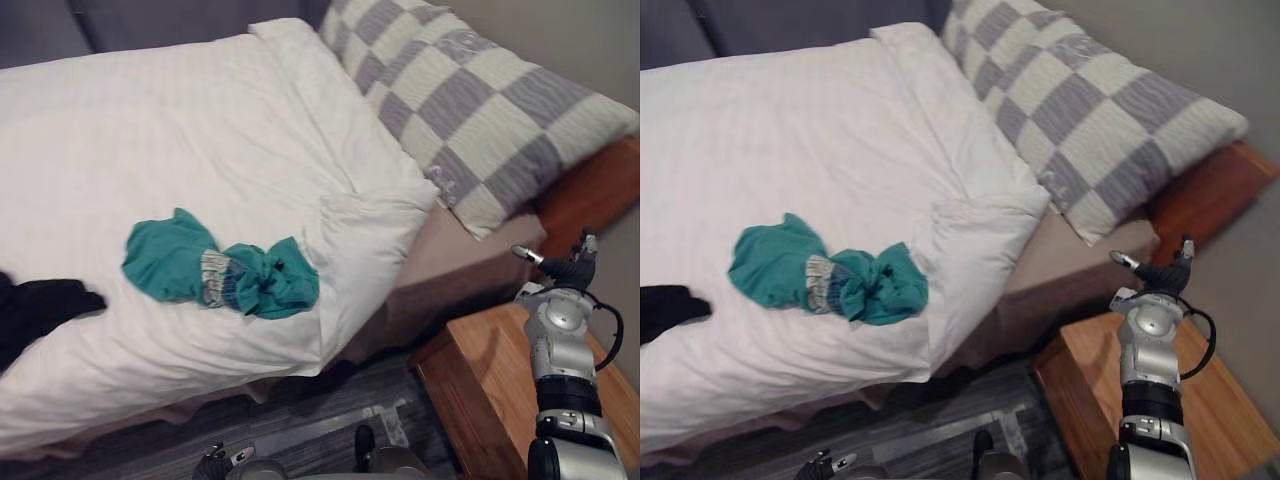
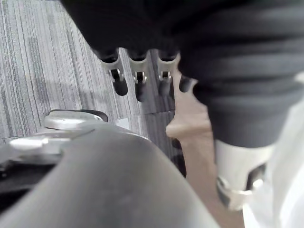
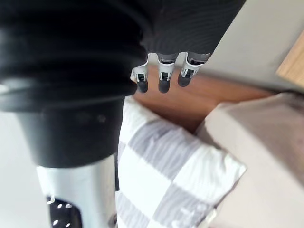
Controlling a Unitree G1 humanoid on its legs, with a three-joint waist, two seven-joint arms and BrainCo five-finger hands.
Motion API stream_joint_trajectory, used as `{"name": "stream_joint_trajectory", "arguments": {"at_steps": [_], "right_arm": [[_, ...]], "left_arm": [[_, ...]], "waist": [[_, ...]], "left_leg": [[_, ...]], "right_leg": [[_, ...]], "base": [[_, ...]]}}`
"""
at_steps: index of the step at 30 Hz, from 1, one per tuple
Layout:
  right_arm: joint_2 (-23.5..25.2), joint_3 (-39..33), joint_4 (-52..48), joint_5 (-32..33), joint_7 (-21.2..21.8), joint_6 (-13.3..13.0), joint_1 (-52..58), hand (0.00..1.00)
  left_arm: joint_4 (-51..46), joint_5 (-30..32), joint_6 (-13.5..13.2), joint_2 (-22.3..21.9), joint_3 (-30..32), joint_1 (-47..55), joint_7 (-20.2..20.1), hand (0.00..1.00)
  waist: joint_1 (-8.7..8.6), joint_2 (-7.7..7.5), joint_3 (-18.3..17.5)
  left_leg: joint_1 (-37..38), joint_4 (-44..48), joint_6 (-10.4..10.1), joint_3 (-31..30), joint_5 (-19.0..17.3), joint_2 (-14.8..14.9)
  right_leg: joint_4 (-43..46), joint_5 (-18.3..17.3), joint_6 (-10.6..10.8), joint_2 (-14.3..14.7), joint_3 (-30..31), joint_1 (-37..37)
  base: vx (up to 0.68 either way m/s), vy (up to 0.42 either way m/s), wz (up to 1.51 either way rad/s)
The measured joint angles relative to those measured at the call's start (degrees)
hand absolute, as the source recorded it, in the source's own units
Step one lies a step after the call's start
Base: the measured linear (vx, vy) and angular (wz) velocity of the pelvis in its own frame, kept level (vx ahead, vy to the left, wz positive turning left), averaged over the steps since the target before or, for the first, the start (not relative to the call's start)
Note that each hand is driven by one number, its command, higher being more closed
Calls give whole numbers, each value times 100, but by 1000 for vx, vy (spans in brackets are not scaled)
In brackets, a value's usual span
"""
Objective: Tidy the bed and pick cloth on bed and put in laundry
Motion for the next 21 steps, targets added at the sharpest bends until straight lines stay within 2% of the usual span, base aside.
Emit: {"name": "stream_joint_trajectory", "arguments": {"at_steps": [4,5,8,10,12,13,14,16,18,19,20,21], "right_arm": [[-192,-5,-58,-58,251,234,-316,0],[-211,74,-123,-352,579,525,-424,0],[-251,680,-46,-706,1121,952,-829,0],[-296,955,92,-812,1451,969,-1161,0],[-581,1393,371,-1015,1843,969,-1554,0],[-668,1499,439,-1113,1900,981,-1620,0],[-764,1579,467,-1114,1797,1110,-1691,0],[-837,1572,564,-1164,1907,1286,-1821,0],[-971,1610,835,-1167,2070,1367,-2179,0],[-1317,1822,1073,-1164,2074,1362,-2777,0],[-1427,1822,1105,-1158,2049,1339,-2954,0],[-1729,2031,1038,-1045,1573,862,-3476,0]], "left_arm": [[-154,257,-22,-44,-16,2,-50,0],[-204,403,-12,-51,-46,9,-95,0],[-217,560,26,-76,-53,142,-254,0],[-269,564,25,-72,-98,171,-249,0],[-277,571,44,-31,-181,160,-251,0],[-279,572,48,-17,-218,158,-248,0],[-281,611,66,-2,-267,149,-241,0],[-312,611,107,24,-290,125,-245,0],[-317,611,141,75,-287,2,-261,0],[-315,556,188,161,-342,-274,-284,0],[-311,539,216,179,-347,-372,-285,0],[-300,155,239,300,-721,-1268,-266,0]], "waist": [[-15,16,-7],[-12,22,-8],[108,10,0],[170,11,-1],[180,-4,16],[188,-9,19],[199,-7,22],[205,-27,85],[197,-49,276],[168,-69,504],[161,-67,562],[-1,20,1259]], "left_leg": [[-20,-481,15,1012,513,26],[-6,-819,-14,1287,660,27],[95,-1217,-47,1325,842,-10],[99,-1271,-14,1356,892,-70],[55,-1491,35,1361,1064,-179],[55,-1568,48,1361,1112,-211],[59,-1716,72,1376,1195,-266],[72,-1807,89,1441,1263,-323],[38,-1808,99,1456,1228,-322],[-241,-1776,100,1564,1247,-338],[-345,-1786,97,1605,1302,-336],[-632,-1500,170,1751,1340,-280]], "right_leg": [[-364,24,-36,-293,-817,383],[-428,43,-61,-315,-1042,385],[-684,189,-74,-307,-1181,502],[-839,296,-48,-348,-1209,553],[-1039,442,-19,-413,-1287,542],[-1083,466,-12,-432,-1301,542],[-1148,516,4,-458,-1323,543],[-1155,549,30,-479,-1321,535],[-1176,569,67,-528,-1300,511],[-1203,637,33,-555,-1292,240],[-1211,663,39,-561,-1293,113],[-1131,863,-40,-517,-1287,-177]], "base": [[25,-48,111],[-32,7,82],[-63,16,39],[-91,24,4],[-117,26,11],[-101,26,18],[-87,27,13],[-84,32,4],[-99,15,-5],[-131,8,-4],[-116,7,-2],[0,0,0]]}}
